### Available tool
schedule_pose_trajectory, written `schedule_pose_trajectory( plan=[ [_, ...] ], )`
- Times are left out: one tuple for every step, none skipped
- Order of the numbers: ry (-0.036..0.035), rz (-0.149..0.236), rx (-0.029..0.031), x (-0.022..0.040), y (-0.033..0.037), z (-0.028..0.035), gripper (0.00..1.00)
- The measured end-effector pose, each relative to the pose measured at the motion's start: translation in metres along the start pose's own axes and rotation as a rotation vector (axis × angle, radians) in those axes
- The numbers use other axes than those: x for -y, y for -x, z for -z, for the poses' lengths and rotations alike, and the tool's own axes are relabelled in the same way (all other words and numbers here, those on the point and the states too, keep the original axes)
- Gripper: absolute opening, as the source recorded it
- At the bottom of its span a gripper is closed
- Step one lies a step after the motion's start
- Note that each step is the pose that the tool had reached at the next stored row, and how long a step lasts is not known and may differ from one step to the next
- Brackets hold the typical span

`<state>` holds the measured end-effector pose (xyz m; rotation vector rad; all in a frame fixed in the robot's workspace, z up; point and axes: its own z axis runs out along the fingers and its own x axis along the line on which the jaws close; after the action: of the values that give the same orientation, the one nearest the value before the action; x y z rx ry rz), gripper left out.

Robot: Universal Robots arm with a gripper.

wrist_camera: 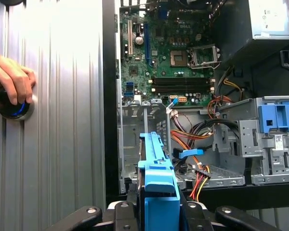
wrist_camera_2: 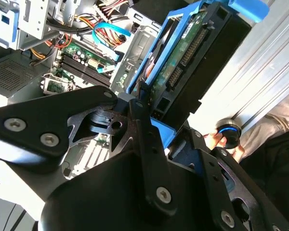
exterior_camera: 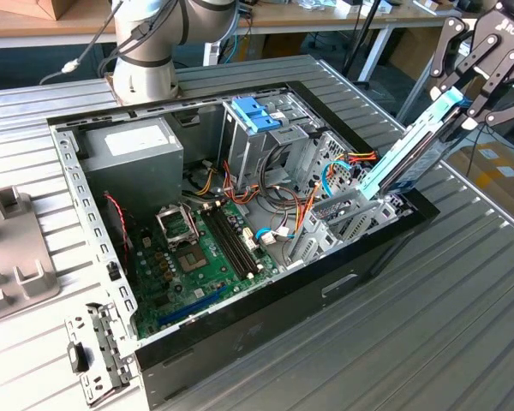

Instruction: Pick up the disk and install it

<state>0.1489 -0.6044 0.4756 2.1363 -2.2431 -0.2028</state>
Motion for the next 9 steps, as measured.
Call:
schedule_pose_trajectory(
  plan=[
    [0.0000, 0.000, -0.0001, -0.0010, -0.0001, -0.0002, 0.37],
    [0.0000, 0.000, -0.0001, -0.0025, -0.0001, -0.0004, 0.37],
    [0.0000, 0.000, -0.0001, -0.0046, -0.0003, -0.0009, 0.37],
    [0.0000, 0.000, -0.0002, -0.0057, -0.0004, -0.0011, 0.37],
    [0.0000, 0.000, -0.0001, -0.0068, -0.0006, -0.0015, 0.37],
    [0.0000, 0.000, 0.0000, -0.0081, -0.0007, -0.0020, 0.37],
    [0.0000, 0.000, -0.0002, -0.0093, -0.0008, -0.0023, 0.37],
    [0.0000, 0.000, 0.0000, -0.0114, -0.0012, -0.0032, 0.37],
    [0.0000, 0.000, 0.0000, -0.0126, -0.0014, -0.0039, 0.37]
  ],
)
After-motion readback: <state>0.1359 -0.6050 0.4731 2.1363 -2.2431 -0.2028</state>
